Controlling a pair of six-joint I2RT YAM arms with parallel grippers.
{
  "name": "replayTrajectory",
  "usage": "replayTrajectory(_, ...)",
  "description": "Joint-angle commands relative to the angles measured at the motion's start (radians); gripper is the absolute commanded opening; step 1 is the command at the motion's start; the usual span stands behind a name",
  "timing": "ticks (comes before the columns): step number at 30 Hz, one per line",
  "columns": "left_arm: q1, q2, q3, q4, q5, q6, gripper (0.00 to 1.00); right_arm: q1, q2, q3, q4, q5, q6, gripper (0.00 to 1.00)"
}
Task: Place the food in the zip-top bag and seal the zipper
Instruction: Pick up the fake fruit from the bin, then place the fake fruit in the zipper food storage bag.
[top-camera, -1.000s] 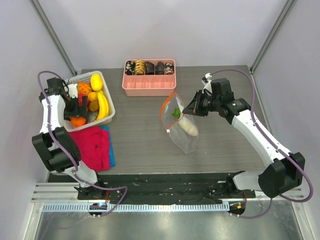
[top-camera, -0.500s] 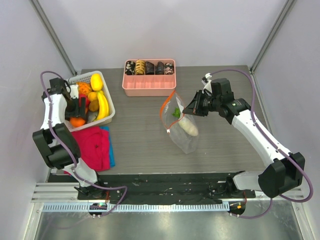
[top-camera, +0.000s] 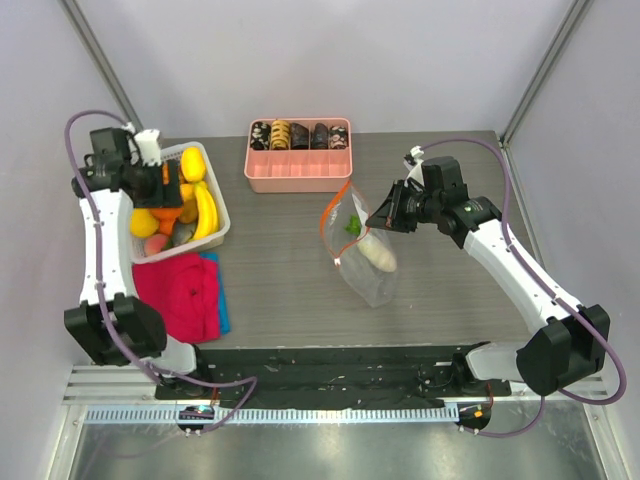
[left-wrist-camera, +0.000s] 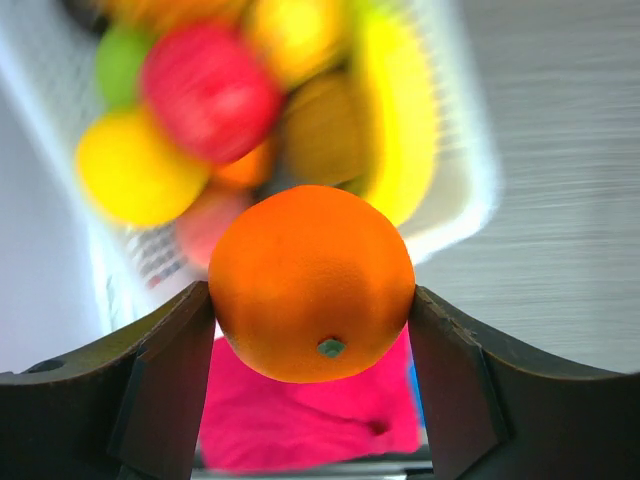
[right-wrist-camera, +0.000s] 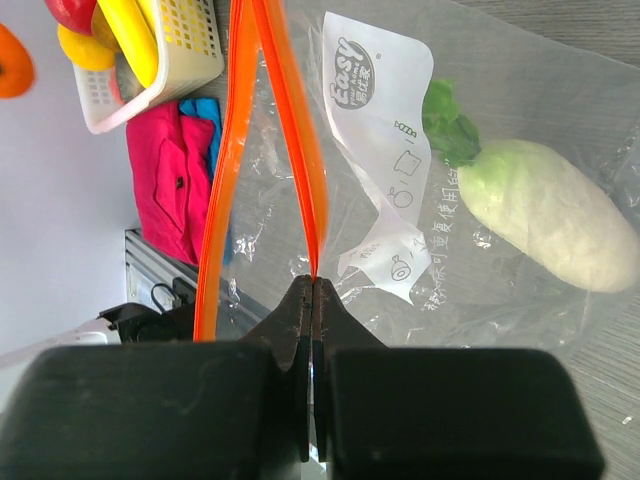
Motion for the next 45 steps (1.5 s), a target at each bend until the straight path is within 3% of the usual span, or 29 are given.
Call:
replayTrajectory(1,-0.209,-0.089,0.104,0.014,0.21,-0.137,0.43,0.004,-0.014,0.009,0.014,0.012,-0.019,0.01)
replayTrajectory(3,-0.353,-0.089,0.146,0.08,0.276,-0.191,0.44,0.004,-0.013,0.013,0.013,0.01,-0.019,0.01)
replayTrajectory(9,-0.704,0.001,0.227,0.249,0.288,-0.286,0.45,0.003,-0.027,0.021,0.008,-0.002,-0.023,0.01)
replayTrajectory(17,-0.884,0.153,0.227,0.318,0.348,-0.362,0.45,0.003,-0.047,0.046,-0.006,-0.005,-0.031,0.01)
replayTrajectory(21,-0.906,0.206,0.169,0.277,0.4,-0.415,0.45,0.004,-0.057,0.062,-0.006,-0.011,-0.028,0.01)
replayTrajectory(27,-0.941,0.253,0.147,0.199,0.521,-0.412,0.56,0.004,-0.059,0.069,0.002,-0.034,-0.012,0.01)
replayTrajectory(30,-0.947,0.295,0.206,0.093,0.535,-0.385,0.66,0.004,-0.068,0.067,0.016,-0.048,-0.005,0.01)
replayTrajectory(33,-0.947,0.312,0.261,-0.013,0.526,-0.323,0.83,0.004,-0.077,0.066,0.028,-0.054,0.0,0.01)
replayTrajectory(34,-0.946,0.305,0.264,-0.024,0.52,-0.304,0.99,0.003,-0.085,0.064,0.028,-0.056,0.003,0.01)
replayTrajectory(39,-0.902,0.23,0.288,-0.035,0.518,-0.296,1.0,0.003,-0.106,0.07,0.04,-0.06,0.009,0.01)
replayTrajectory(45,-0.725,0.099,0.23,0.071,0.538,-0.389,1.0,0.004,-0.126,0.095,0.052,-0.054,0.029,0.01)
